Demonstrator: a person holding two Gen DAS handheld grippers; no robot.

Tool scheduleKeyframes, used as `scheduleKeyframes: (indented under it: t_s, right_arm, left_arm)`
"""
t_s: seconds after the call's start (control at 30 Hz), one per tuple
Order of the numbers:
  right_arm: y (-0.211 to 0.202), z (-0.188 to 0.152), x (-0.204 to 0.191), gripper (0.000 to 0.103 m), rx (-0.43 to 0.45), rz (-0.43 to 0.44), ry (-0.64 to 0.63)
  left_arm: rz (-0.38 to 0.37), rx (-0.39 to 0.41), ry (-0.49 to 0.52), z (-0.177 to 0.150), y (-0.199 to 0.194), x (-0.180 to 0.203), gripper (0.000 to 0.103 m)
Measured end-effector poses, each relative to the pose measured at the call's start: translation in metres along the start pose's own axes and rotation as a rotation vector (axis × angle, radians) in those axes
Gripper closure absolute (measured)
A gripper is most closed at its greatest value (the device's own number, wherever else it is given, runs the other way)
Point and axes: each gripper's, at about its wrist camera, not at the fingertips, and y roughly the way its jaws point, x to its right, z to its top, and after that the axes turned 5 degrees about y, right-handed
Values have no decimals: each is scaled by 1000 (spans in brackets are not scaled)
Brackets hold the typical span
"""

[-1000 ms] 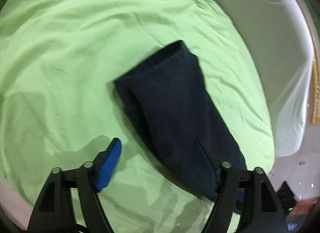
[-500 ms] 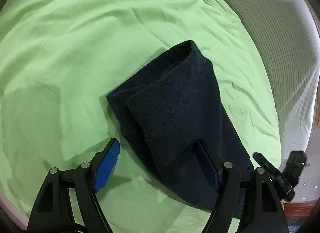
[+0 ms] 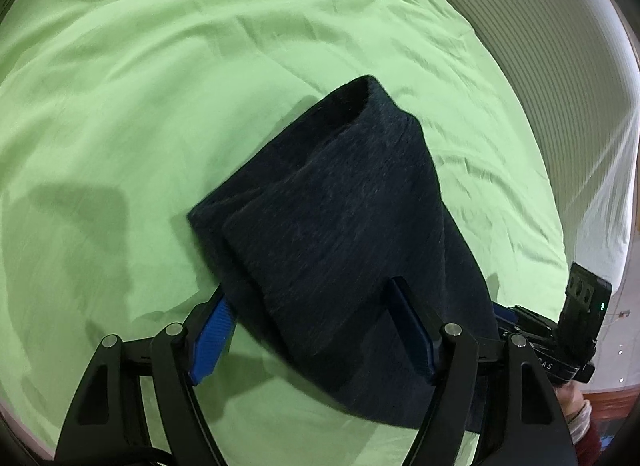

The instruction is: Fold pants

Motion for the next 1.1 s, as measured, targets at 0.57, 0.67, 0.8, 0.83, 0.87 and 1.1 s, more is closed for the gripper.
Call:
scheduleKeyframes:
  t_s: [0.57,0.67,0.8,0.83,0.87,1.1]
  right_arm:
    - [-82,-11,-28,93,295,-191,73]
    - [-80,-10,-31,94,353,-221,74]
    - [-58,1,-45,94,345,-280,40]
    - [-51,5,-45,94,334,-281,46]
    - [-48,5,-44,94,332,-285,51]
    - [-53,-1,-29,90,369,-299,187]
  left_arm:
    - [-241,123,119,14,-66,10,88]
    - [-226,125,129,17,-65,5,89]
    - [-134,127,204,20,-51,2,89]
    - [-111,113,210,21,-44,0,89]
    - [-100,101,210,22,-38,-2,89]
    - [28,87,292,19,-30,5,77]
